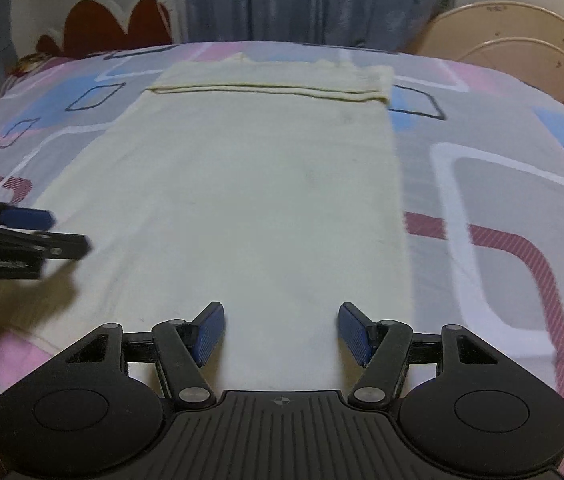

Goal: Fold small clothes
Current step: 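Close the left gripper on the sweater hem edge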

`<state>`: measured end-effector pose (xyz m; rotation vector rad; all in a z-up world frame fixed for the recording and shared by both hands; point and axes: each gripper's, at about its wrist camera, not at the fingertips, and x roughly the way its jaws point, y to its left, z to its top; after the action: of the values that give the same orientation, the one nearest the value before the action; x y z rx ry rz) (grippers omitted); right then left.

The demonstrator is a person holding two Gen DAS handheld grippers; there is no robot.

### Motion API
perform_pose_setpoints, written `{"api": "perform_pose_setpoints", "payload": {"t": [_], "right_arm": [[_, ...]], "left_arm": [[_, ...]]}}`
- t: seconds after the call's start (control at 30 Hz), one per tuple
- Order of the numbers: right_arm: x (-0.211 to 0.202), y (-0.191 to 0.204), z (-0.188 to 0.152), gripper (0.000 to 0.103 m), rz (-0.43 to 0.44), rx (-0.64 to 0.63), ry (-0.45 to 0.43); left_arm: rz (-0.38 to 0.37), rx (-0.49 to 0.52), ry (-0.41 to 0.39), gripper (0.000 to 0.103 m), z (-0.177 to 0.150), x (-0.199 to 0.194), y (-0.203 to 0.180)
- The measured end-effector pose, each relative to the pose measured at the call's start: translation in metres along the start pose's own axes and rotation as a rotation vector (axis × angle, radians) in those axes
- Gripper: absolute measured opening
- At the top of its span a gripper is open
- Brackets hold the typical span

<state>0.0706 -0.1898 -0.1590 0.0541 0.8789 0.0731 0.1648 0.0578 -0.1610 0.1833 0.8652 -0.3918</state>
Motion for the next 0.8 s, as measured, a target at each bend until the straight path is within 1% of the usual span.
{"api": "perform_pose_setpoints", "payload": {"t": [0.2,0.3,0.47,0.6,0.7,0.77,0.8], "right_arm": [[-0.011,-0.025,-0.010,0.063,-0.062,0.057,0.003],[-0.012,-0.035,-0.015,0.063,-0.077,0.076,0.017],[-0.009,-0.042,-0.020,0.063,-0.043,0.109,0.035],[-0.008,-0.041,-0.021,0.063,0.001,0.140,0.053],[-0.008,-0.038,-0.020,0.063,0.013,0.133,0.070],[-0.008,-0.037,-0.019,0.062,0.024,0.128,0.084],[-0.008,-0.036,-0.018,0.062,0.032,0.128,0.091]], "left_arm": [[0.024,-0.070,0.026,0.059,-0.014,-0.009,0.025],[0.029,-0.078,0.032,0.059,-0.019,-0.012,0.030],[0.043,-0.095,0.046,0.059,-0.026,-0.020,0.039],[0.022,-0.157,0.083,0.059,-0.032,-0.023,0.052],[-0.006,-0.170,0.101,0.057,-0.035,-0.026,0.054],[-0.044,-0.179,0.112,0.051,-0.036,-0.027,0.056],[-0.061,-0.188,0.114,0.047,-0.036,-0.027,0.058]]}}
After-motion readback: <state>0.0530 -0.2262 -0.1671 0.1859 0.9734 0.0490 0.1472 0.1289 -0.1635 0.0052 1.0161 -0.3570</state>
